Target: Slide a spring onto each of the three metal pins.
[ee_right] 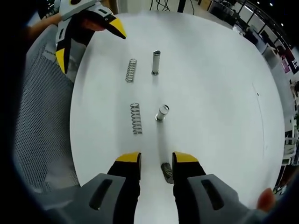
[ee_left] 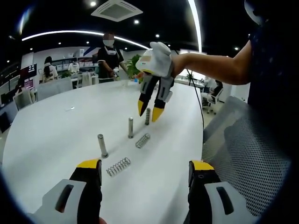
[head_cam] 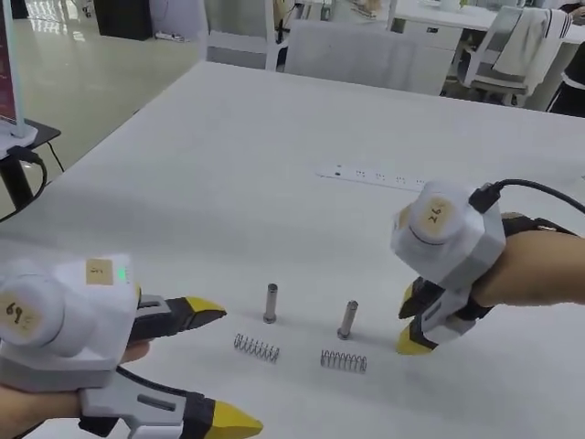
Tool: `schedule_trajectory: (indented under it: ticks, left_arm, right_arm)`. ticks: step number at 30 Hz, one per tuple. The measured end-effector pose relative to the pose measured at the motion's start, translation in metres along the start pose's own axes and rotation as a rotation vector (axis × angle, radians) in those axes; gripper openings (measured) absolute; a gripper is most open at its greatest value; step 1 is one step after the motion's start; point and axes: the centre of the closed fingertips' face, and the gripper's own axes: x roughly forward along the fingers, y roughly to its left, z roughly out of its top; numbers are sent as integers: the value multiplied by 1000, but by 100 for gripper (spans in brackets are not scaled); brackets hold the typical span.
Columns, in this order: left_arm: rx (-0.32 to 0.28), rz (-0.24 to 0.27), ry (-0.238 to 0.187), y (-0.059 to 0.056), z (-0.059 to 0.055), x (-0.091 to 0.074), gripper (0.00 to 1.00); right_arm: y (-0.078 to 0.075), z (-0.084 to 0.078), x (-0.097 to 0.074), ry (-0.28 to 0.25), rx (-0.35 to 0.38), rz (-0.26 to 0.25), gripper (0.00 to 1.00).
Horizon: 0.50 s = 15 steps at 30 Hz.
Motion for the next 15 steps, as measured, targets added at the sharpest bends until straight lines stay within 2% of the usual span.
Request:
schedule_trajectory:
  ticks: [7, 15]
  left_arm:
    - [2, 1, 0, -1, 0, -1, 72]
    - [4, 5, -1, -1, 0, -2, 71]
  right_arm:
    - [16, 11, 8, 0, -31, 32, 23]
    - [23, 19, 17, -8, -49, 53, 22]
